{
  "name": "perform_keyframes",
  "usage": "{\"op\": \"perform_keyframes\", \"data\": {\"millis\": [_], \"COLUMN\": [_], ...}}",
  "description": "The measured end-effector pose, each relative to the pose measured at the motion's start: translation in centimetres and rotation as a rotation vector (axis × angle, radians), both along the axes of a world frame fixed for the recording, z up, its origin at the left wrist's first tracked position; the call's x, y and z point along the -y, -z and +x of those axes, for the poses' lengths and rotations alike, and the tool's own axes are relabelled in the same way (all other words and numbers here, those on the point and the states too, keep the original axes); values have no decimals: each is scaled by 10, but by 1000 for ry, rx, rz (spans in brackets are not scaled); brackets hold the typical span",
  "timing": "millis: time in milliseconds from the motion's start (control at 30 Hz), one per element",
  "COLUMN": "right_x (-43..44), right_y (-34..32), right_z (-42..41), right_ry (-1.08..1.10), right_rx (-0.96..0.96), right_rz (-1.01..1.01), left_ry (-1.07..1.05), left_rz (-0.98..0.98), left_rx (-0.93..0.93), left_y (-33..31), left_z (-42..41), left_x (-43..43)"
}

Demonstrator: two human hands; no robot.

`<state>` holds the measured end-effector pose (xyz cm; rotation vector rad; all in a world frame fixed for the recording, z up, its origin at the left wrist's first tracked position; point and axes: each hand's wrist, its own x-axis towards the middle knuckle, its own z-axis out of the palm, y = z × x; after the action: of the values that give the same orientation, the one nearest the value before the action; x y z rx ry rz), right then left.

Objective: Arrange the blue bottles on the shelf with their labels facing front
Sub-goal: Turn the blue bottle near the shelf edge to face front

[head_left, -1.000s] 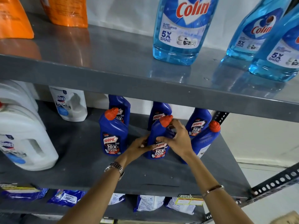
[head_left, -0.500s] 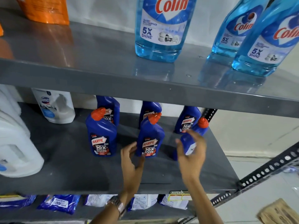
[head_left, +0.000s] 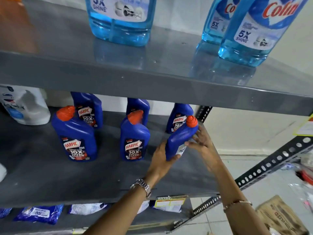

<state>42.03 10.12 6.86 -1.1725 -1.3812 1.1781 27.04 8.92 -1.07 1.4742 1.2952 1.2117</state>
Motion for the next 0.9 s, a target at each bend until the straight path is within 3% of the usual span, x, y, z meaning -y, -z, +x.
{"op": "perform_keyframes", "data": {"millis": [233, 467, 600, 733, 800, 900], "right_x": [7, 18, 20, 28, 34, 40], "right_y": [4, -20, -36, -34, -30, -34], "right_z": [1, 11, 11, 6, 1, -6], "right_ry": [128, 184, 181, 330, 444, 521], "right_rx": [111, 155, 82, 79, 124, 245], "right_rz": [100, 272, 289, 283, 271, 284], "left_ry": [-10, 200, 250, 77, -28, 14], "left_rz": [48, 36, 48, 94, 177, 190], "left_rx": [72, 141, 235, 341, 246, 62], "left_y": [7, -30, -46, -43, -40, -33], "left_z": [-6, -19, -15, 3, 15, 33], "left_x": [6, 9, 11, 22, 27, 31]}}
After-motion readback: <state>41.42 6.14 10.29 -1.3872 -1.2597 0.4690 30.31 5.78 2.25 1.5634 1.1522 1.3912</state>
